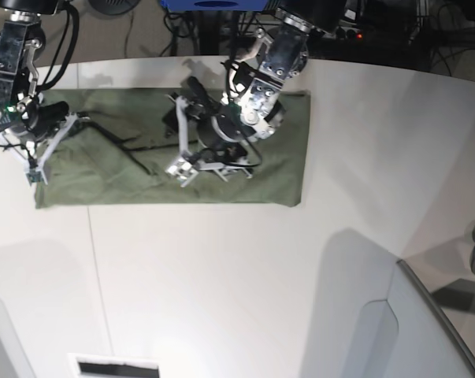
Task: Layout the t-shirt on the table in an organized manner, then fold the t-shirt properly
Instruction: 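Press the folded end flat and release with the left gripper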
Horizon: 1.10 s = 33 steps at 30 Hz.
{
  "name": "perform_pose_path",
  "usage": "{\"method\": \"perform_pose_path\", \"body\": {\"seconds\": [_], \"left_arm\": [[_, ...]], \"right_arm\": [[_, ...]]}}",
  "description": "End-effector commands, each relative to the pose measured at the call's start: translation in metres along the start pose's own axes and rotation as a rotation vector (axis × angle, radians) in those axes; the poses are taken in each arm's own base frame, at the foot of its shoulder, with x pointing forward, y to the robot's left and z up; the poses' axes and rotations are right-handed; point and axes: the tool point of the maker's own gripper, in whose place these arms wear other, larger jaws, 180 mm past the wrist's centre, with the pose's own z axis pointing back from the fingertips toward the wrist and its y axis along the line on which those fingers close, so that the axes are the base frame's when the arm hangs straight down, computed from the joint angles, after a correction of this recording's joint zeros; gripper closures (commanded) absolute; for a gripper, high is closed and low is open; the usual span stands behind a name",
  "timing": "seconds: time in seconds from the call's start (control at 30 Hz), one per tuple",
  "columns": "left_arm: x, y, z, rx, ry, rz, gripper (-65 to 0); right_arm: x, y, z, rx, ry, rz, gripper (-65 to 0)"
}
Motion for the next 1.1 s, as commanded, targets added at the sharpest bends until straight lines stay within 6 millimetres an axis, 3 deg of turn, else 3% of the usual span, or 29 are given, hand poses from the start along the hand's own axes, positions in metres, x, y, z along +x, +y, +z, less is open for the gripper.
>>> {"method": "perform_pose_path", "body": {"seconds": [0.0,0.1,0.2,0.23,0.33,0.43,0.53,0.7,0.83,0.97,1.07], "left_arm": [[0.021,0.003,0.004,0.008,-0.061,0.0,-41.0],[0.031,0.017,0.015,0.05,-0.1,0.011,-30.9],[0.028,0.056,0.033,0.148,-0.117,0.085,-5.6],[0.022,0.074,0.039,0.191,-0.112,0.118,0.0],[-0.003,0.12,0.055,0.3,-0.089,0.222,0.0],[-0.025,0.148,0.057,0.354,-0.061,0.289,0.0],[-0.043,0.152,0.05,0.353,-0.051,0.292,0.0],[-0.076,0.14,0.028,0.31,-0.007,0.333,0.0],[-0.067,0.143,0.032,0.321,-0.042,0.323,0.0],[-0.041,0.153,0.057,0.373,-0.127,0.286,0.0],[-0.045,0.144,0.068,0.375,-0.106,0.271,0.0]], "right_arm": [[0.01,-0.006,0.004,-0.016,-0.031,0.006,0.0],[0.01,-0.006,0.004,-0.016,-0.031,0.006,0.0],[0.011,-0.006,0.004,-0.016,-0.035,0.006,0.0],[0.011,-0.005,0.004,-0.014,-0.035,0.005,0.0],[0.011,-0.004,0.004,-0.011,-0.037,0.002,0.0],[0.012,-0.004,0.004,-0.011,-0.04,0.002,0.0],[0.014,-0.005,0.004,-0.011,-0.043,0.002,0.0],[0.014,-0.005,0.004,-0.011,-0.043,0.002,0.0],[0.012,-0.005,0.004,-0.012,-0.039,0.003,0.0],[0.011,-0.004,0.004,-0.012,-0.038,0.003,0.0],[0.011,-0.005,0.004,-0.013,-0.037,0.002,0.0]]}}
